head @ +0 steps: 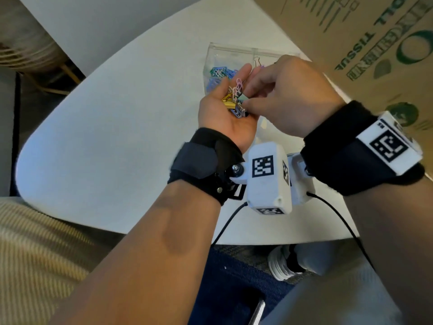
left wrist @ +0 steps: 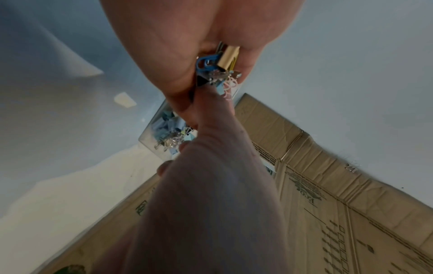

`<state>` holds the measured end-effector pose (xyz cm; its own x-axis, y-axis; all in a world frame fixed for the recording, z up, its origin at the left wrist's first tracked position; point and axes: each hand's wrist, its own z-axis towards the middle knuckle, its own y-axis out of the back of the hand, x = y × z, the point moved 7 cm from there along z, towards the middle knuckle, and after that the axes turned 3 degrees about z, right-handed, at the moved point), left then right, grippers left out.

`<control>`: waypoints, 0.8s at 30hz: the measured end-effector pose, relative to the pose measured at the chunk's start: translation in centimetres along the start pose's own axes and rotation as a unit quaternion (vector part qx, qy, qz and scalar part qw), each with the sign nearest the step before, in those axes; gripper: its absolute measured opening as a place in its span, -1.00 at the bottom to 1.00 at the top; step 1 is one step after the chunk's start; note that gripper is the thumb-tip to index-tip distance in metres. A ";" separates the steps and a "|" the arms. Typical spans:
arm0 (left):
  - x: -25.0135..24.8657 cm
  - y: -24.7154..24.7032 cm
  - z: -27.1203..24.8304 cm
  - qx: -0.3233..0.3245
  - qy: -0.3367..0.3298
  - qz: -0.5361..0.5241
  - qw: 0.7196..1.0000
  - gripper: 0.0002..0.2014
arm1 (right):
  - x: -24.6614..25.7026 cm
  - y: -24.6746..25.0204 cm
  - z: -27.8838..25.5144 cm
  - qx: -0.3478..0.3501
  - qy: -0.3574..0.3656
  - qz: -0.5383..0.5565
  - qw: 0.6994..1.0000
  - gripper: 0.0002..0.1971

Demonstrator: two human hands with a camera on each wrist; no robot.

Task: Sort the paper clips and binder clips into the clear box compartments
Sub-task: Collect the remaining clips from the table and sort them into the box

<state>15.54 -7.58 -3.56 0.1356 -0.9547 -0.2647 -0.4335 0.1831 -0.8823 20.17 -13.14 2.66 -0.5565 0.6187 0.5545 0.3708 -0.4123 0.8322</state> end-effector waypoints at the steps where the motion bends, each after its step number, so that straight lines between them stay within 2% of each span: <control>1: 0.2 0.1 0.0 -0.001 0.001 -0.001 1.000 -0.59 | -0.1 0.0 -0.1 0.000 0.000 0.007 1.000 -0.95; 8: 0.4 1.5 -0.1 -0.032 -0.028 0.011 0.999 -0.59 | -0.9 -0.2 -0.4 0.025 -0.015 0.142 0.989 -0.87; 12: 0.7 1.7 -0.2 -0.030 -0.028 0.027 0.999 -0.60 | -1.1 0.4 -0.5 0.021 -0.015 0.195 0.980 -0.89; 17: 0.8 1.0 0.1 -0.017 -0.003 0.007 1.000 -0.60 | -2.2 3.1 -0.3 -0.083 -0.037 0.284 0.954 -0.91; 21: 0.8 0.9 0.3 -0.017 0.012 0.011 1.000 -0.54 | -3.7 4.1 0.3 -0.182 -0.043 0.252 0.950 -0.92; 24: 1.0 1.0 0.5 -0.011 0.019 0.021 1.000 -0.53 | -4.7 4.0 1.0 -0.207 -0.043 0.194 0.958 -0.86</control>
<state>15.67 -8.29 -4.88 0.0822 -0.9546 -0.2863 -0.4579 0.2189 -0.8616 24.99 -17.00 3.35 -0.3658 0.4106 0.8352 0.2004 -0.8416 0.5015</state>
